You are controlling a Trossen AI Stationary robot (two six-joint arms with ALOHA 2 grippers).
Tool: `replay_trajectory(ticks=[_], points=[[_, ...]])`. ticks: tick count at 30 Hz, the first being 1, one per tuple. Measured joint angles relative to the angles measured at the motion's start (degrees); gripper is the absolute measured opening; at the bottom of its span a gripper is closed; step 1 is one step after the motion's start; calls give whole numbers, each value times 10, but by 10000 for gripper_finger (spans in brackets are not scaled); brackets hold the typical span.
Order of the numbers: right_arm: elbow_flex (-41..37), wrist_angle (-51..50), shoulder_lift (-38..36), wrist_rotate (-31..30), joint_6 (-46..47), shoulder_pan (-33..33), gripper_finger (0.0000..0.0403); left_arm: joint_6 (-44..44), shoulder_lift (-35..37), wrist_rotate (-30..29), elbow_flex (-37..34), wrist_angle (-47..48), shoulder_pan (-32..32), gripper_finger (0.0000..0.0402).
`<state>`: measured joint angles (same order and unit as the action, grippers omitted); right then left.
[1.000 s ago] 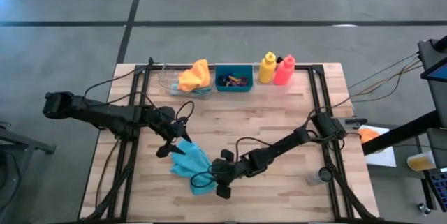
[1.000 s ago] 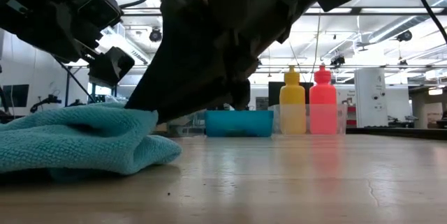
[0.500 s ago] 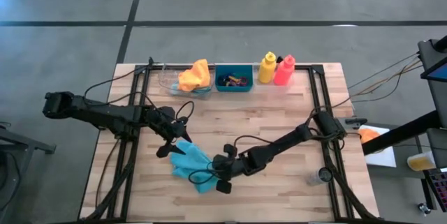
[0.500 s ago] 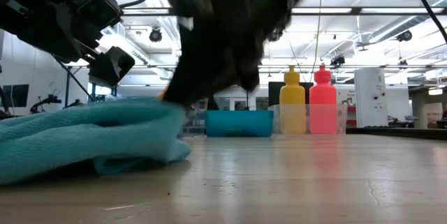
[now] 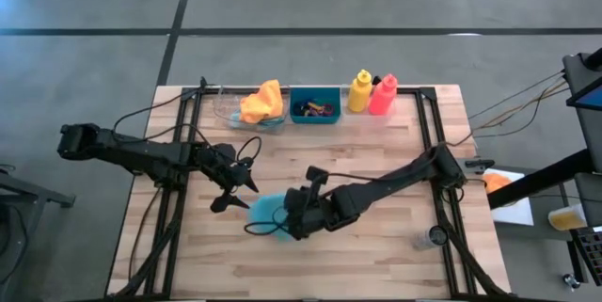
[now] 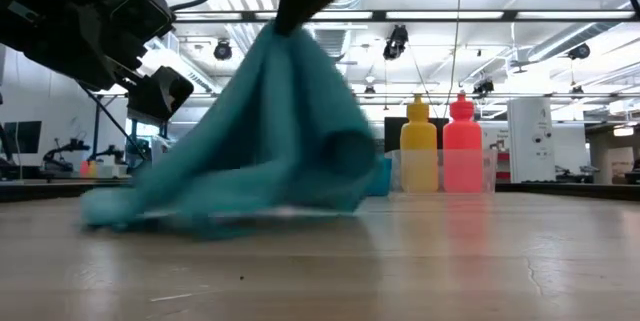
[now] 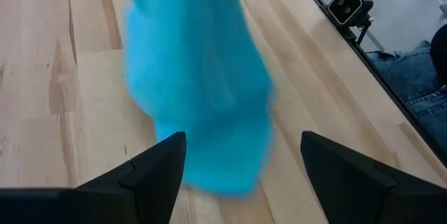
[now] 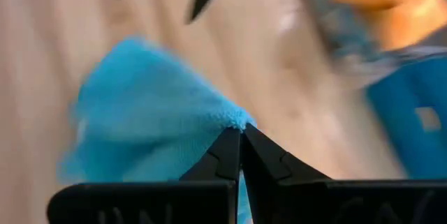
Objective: Pick & Place Sports Items
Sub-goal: Fold the blue towel
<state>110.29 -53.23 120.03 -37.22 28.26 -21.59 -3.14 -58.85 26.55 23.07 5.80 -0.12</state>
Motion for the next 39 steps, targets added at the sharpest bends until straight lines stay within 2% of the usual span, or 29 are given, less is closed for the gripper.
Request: replay_trajectory(ticks=[6,11,22,33,39], points=[[56,-62,0,-124,-2,0,8,0,0,0,0,0,0,285],[63,-66,0,-173,-19,0,8,-8,0,0,0,2,0,285],[28,-64,0,-179,-19,-2,8,-30,0,0,0,-2,0,285],[9,-51,0,-179,-20,-19,8,-48,1,0,0,-67,0,285],[-10,46,0,-152,-123,-37,8,-54,3,0,0,-156,0,285]])
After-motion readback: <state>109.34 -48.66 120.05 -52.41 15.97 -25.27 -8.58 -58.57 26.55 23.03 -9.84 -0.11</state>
